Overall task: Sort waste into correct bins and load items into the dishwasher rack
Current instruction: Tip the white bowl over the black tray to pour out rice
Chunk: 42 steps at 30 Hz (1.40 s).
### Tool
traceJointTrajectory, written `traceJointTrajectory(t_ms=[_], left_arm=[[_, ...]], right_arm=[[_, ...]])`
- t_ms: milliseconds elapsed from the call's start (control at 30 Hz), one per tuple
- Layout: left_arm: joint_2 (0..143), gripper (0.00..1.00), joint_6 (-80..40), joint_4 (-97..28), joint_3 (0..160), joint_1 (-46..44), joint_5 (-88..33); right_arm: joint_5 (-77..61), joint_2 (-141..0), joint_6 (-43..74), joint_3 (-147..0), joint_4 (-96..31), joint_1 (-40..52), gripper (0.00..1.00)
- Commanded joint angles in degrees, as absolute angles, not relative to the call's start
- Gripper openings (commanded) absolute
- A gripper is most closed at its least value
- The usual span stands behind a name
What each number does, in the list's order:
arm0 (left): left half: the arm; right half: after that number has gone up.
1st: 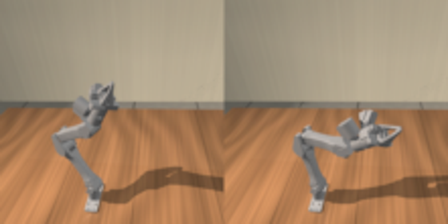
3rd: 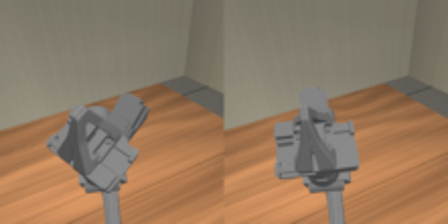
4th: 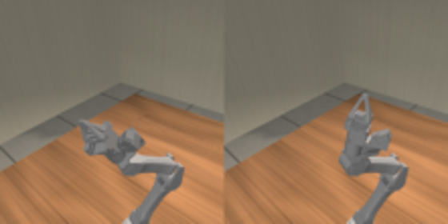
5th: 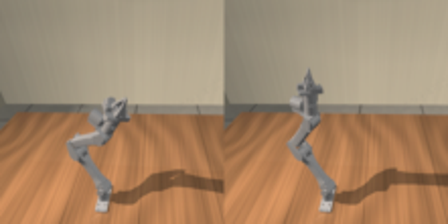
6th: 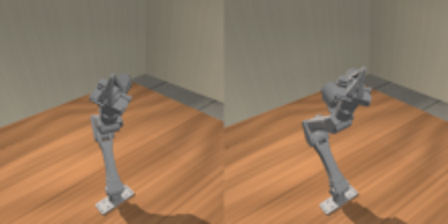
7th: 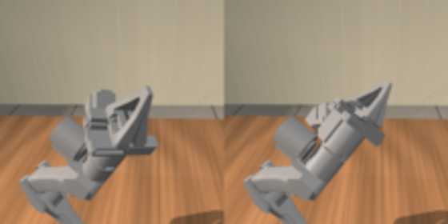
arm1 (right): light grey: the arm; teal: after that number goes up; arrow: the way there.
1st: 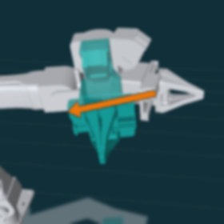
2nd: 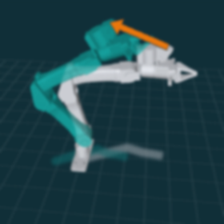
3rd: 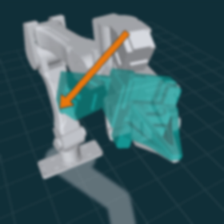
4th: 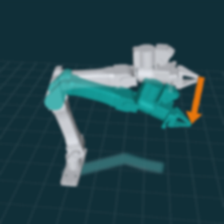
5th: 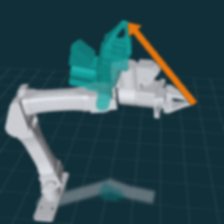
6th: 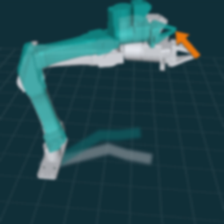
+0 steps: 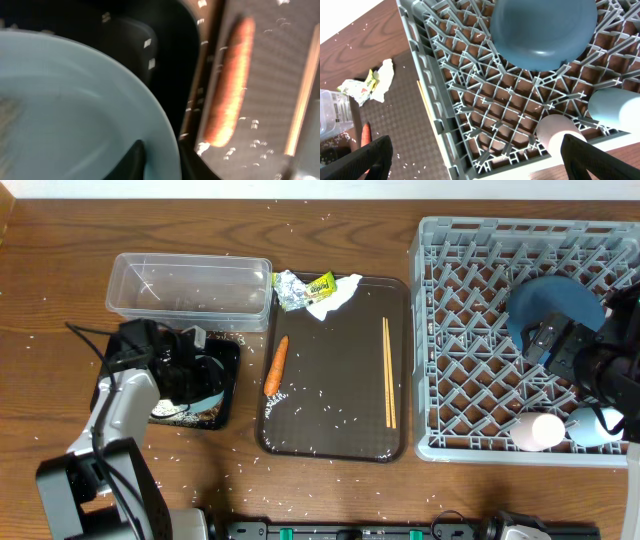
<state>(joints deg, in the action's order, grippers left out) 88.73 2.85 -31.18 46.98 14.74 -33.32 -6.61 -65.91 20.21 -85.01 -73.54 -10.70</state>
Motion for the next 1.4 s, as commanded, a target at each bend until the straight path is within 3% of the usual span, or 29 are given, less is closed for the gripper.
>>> traceJointTrajectory(t_ms=[0,267,967,1200,1367], left_arm=[[85.17,0.27,0.23,-33.06,49.52,13.19,-20.69],[82.08,0.28,-0.12,-37.43,49.74,11.64,-10.79],[86.80,0.27,-0.10,-33.50,49.74,10.15,-9.41],[86.80,0.08,-0.12,-32.51,49.74,10.13,-10.07],[86.37,0.06,-0.10,-32.80,49.76,10.15,-14.17]], right_arm=[[-6.68,-65.87,20.80,-85.32,-73.52,-11.22,0.99],[-6.66,-65.87,20.80,-85.32,-73.43,-11.22,0.99],[-6.66,-65.87,20.80,-85.32,-73.65,-11.22,0.99],[-6.66,-65.87,20.78,-85.32,-73.52,-11.22,0.99],[-6.66,-65.87,20.78,-85.32,-73.56,-11.25,0.99]])
